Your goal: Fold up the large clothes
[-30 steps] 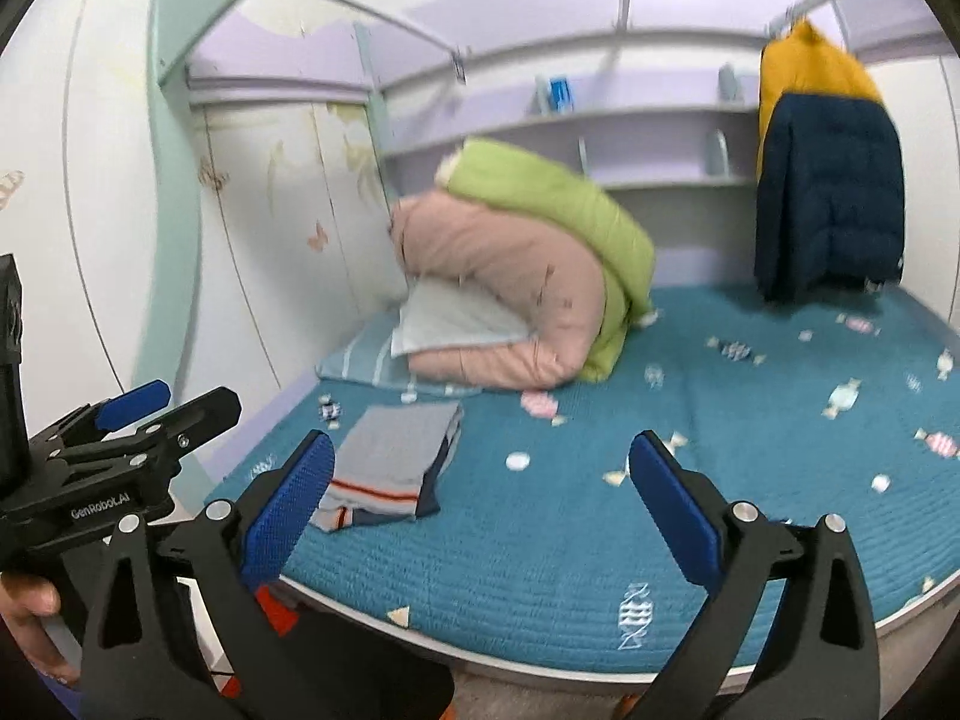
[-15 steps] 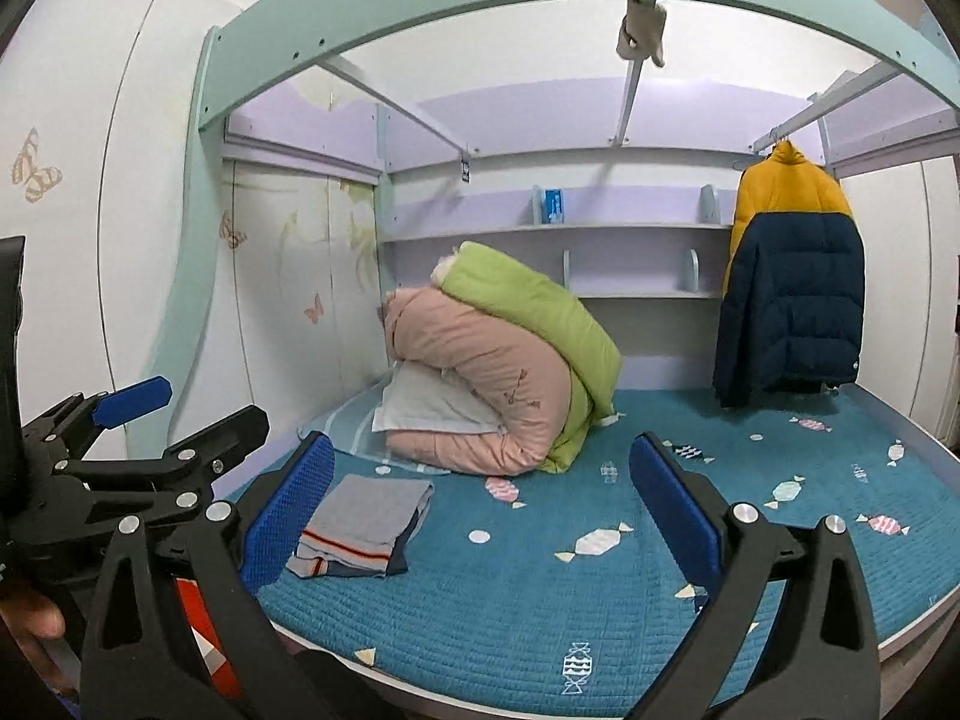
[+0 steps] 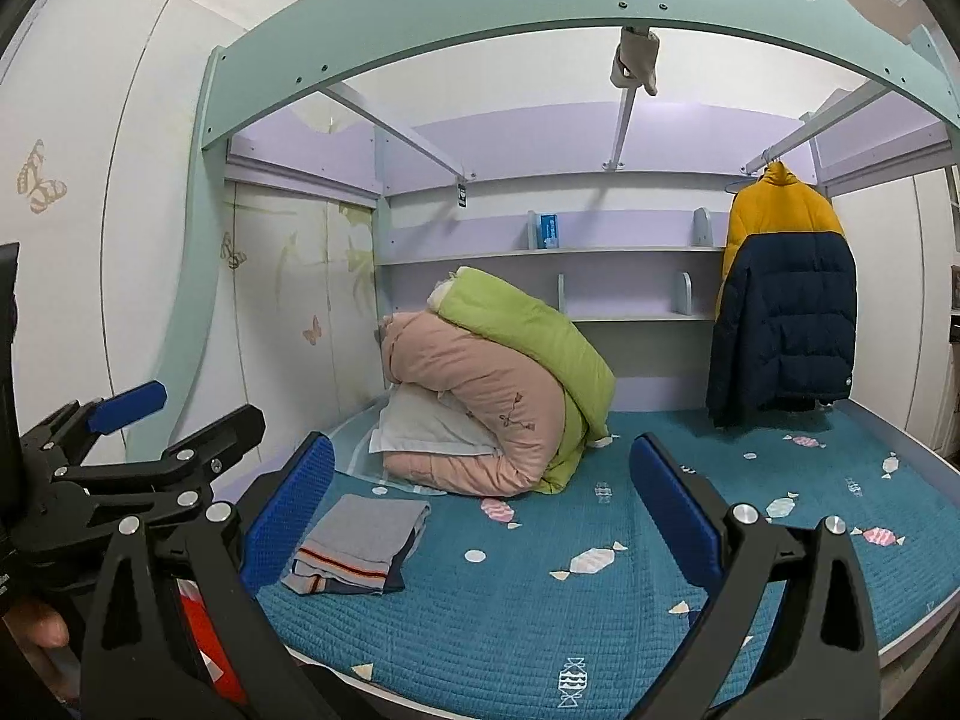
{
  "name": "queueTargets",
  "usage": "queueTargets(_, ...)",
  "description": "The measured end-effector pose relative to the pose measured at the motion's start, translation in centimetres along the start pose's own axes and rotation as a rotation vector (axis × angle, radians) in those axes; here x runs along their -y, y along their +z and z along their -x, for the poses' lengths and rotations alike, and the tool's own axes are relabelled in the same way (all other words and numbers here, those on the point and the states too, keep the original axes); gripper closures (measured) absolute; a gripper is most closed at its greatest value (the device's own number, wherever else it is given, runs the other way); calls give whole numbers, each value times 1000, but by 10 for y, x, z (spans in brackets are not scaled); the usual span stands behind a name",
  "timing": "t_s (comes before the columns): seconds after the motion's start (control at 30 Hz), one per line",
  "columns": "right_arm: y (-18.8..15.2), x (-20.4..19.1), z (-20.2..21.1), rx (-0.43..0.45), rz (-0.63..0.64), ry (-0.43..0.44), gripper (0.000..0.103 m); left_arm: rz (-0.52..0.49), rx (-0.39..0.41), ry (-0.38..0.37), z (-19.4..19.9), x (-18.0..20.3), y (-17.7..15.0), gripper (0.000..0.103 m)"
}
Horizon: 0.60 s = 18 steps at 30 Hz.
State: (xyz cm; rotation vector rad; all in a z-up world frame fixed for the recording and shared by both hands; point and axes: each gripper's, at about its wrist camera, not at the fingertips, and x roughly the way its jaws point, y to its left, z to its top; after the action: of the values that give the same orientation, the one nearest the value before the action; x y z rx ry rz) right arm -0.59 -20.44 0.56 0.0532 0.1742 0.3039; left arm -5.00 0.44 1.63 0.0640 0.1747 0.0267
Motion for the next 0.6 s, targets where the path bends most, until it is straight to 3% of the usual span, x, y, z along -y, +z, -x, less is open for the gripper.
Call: queueTargets(0.6,0,1,-7,-11,-21,18,8,7,-3,7,-2,5,0,5)
